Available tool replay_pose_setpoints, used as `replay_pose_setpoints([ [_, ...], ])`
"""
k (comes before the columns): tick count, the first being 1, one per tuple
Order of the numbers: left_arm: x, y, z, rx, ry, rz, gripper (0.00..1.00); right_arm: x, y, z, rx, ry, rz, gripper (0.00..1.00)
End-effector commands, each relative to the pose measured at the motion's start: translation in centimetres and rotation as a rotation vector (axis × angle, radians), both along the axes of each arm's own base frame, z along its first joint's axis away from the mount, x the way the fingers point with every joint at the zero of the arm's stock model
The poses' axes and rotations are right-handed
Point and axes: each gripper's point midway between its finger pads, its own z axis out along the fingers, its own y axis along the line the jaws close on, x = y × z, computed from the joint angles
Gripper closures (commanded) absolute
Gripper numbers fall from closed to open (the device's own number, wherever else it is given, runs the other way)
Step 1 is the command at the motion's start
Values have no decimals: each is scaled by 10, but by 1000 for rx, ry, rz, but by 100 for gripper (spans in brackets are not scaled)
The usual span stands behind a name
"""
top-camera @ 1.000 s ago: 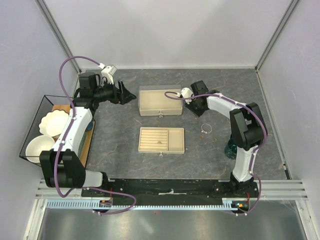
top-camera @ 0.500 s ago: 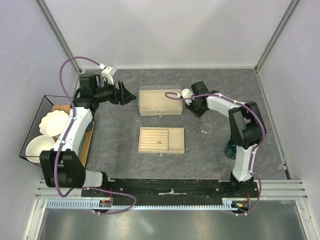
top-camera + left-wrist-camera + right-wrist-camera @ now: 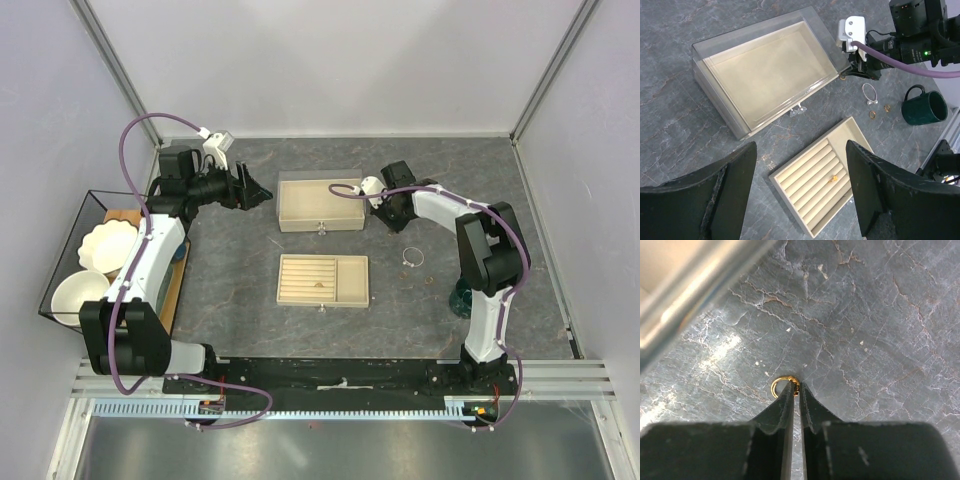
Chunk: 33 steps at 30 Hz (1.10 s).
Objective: Organize the mixed jewelry
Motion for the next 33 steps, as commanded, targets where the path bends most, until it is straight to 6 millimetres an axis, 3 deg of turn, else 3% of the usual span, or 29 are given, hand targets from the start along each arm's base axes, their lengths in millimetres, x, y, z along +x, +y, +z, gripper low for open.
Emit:
replay_pose_setpoints([
  [1,-1,-3,7,7,-50,-39,21,3,-1,-12,5,24,12,89],
  [5,-3,-4,5,2,-46,-46,21,2,0,-3,16,14,6,100],
  [8,-3,-6,8,-14,-50,-47,22,3,2,17,39,-12,-10,100],
  [11,-4,-12,9,-28,-62,-43,24,8,3,51,76,-71,-51,100],
  [14,-8,-27,10,-10,-88,-25,24,11,9,99,141,-162,-98,100],
  [15,-11,-41,14,-14,-120,-43,25,11,10,120,164,-204,-108,100],
  [17,-12,-48,18,-18,-152,0,25,10,19,144,209,-244,-134,100],
  [18,-17,-63,24,-29,-187,-28,25,9,21,160,226,-275,-141,100],
  [22,-25,-90,39,-68,-213,-17,26,1,49,204,320,-338,-153,100],
  [25,-26,-108,50,-159,-131,18,27,-6,72,235,402,-369,-123,100],
  [29,-21,-130,69,-168,-157,38,28,-15,102,260,488,-377,-99,100],
  [32,-14,-136,74,-175,-136,89,33,-22,123,268,517,-379,-72,100],
  [33,-11,-136,66,-160,-104,112,34,-26,131,268,528,-370,-64,100],
])
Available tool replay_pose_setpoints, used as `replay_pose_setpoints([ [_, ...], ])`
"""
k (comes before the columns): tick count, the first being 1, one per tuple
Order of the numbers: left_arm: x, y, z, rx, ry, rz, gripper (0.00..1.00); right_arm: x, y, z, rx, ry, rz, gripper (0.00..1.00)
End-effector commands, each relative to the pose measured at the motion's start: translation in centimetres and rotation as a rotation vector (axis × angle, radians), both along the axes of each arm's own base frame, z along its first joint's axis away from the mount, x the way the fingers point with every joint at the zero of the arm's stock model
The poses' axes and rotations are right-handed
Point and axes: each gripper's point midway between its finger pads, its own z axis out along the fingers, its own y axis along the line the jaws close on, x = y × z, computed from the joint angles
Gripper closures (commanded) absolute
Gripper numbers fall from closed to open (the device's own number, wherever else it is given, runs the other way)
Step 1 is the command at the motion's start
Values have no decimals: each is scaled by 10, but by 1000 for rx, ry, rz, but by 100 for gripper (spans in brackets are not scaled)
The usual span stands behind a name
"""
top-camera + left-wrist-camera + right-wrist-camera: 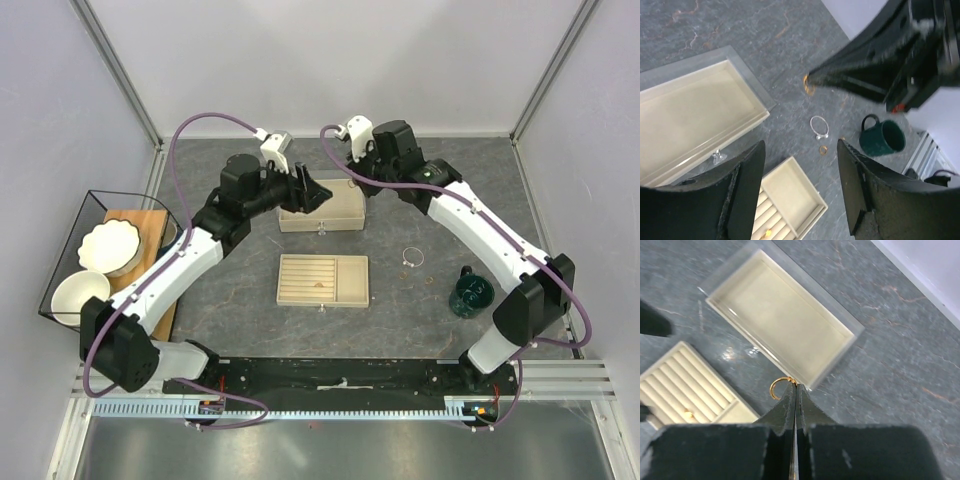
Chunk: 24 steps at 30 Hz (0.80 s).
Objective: Organize the mixed jewelry
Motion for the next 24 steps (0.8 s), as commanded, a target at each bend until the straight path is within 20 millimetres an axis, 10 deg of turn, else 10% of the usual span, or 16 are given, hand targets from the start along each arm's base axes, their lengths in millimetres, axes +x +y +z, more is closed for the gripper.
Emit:
replay_pose_setpoints([
  [1,21,-6,28,-74,6,126,35,-7,29,28,100,-19,12,100],
  [24,31,-11,21,-61,20,164,54,-10,63,44,242,26,-48,100],
])
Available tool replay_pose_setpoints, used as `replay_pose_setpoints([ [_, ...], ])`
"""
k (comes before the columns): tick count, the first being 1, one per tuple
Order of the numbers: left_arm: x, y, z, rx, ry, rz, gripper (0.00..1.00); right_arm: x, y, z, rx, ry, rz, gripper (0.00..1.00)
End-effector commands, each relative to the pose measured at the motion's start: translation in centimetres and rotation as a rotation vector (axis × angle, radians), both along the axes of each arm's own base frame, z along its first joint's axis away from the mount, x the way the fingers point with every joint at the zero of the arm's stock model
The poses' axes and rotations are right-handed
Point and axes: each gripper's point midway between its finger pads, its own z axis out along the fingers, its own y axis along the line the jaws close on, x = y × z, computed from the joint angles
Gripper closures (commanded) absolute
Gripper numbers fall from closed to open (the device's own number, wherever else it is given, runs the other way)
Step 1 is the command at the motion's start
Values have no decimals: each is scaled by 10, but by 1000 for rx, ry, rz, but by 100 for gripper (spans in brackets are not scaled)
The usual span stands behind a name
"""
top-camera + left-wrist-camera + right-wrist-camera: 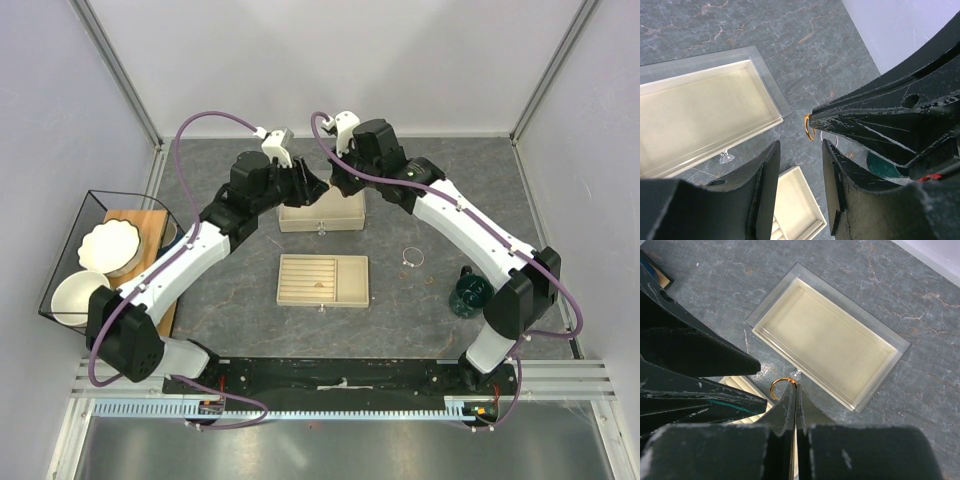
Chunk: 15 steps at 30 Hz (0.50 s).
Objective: Organize the mixed jewelry
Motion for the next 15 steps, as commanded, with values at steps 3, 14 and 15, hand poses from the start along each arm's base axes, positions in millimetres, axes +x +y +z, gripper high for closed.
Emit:
replay_pose_setpoints([
  [3,6,-8,23,-45,-40,5,54,4,5,30,64,-54,-31,100],
  [14,11,-10,24,-42,-45,2,58,0,8,32,72,-59,-23,100],
  [15,11,-11,23,-42,-41,-2,61,-1,8,32,73,-56,-23,100],
])
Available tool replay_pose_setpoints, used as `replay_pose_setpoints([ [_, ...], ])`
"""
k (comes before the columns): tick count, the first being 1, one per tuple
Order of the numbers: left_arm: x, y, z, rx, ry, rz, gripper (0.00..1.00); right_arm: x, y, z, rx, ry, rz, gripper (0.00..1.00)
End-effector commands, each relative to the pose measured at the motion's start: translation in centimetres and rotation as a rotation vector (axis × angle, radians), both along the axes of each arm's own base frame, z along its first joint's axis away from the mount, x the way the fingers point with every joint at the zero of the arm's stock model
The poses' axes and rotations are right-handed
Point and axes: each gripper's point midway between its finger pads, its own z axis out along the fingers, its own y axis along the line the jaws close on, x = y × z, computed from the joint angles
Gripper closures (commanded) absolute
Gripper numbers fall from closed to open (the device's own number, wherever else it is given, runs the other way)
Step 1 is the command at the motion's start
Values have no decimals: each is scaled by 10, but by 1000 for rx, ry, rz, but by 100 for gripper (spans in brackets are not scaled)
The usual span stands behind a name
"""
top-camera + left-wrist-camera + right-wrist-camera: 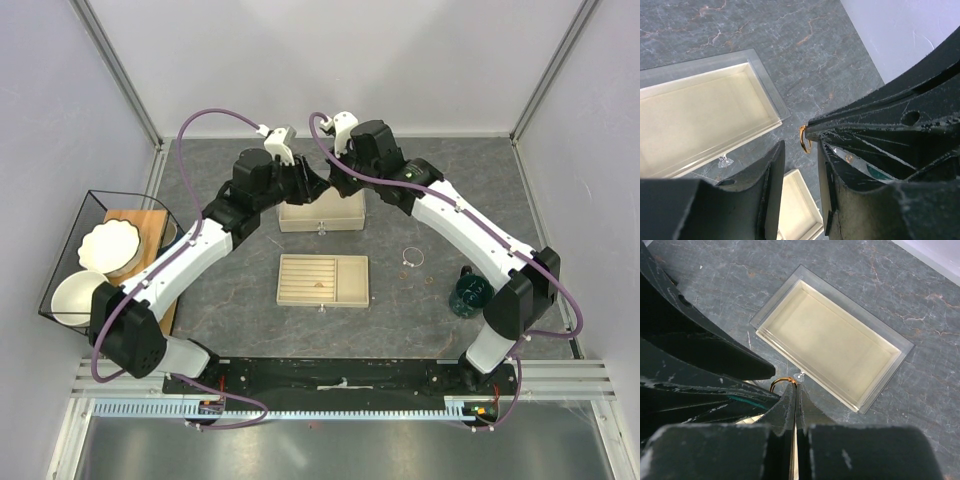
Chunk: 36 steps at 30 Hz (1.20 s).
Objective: Organize the mixed jewelry
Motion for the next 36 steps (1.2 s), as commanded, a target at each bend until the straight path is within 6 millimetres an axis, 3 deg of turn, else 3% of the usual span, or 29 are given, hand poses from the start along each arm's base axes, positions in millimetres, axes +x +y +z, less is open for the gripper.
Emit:
replay_pose_setpoints([
  [1,7,-7,22,-44,-41,1,63,0,4,30,61,-54,-13,100],
  [11,7,-8,20,-44,-39,-4,80,-2,4,32,68,-58,-10,100],
  [14,8,-9,22,-46,-43,-6,88,-5,4,32,73,-54,3,100],
  [15,8,-10,21,-44,-43,-9,97,-6,5,29,70,-49,9,100],
  [17,9,-10,20,-41,-43,-10,98,-10,6,31,76,-50,24,100],
  [20,10,-9,17,-29,-48,-4,99,-16,6,33,82,-53,52,91],
  [24,7,-8,19,5,-92,-40,98,-32,3,39,92,-60,106,66],
  [26,5,-8,25,15,-118,-58,98,-39,-1,48,104,-76,123,59],
  [27,3,-9,27,24,-139,-87,98,-42,-3,52,107,-85,127,41],
  [31,-8,-15,44,2,-214,-196,98,-57,-17,74,163,-106,176,38],
  [34,-29,-18,51,-59,-231,-365,98,-63,-31,85,236,-93,213,39],
  [35,-45,-23,61,-103,-271,-478,98,-74,-28,85,265,-71,276,39],
  [36,-53,-23,60,-132,-259,-526,99,-75,-33,87,274,-70,285,38],
])
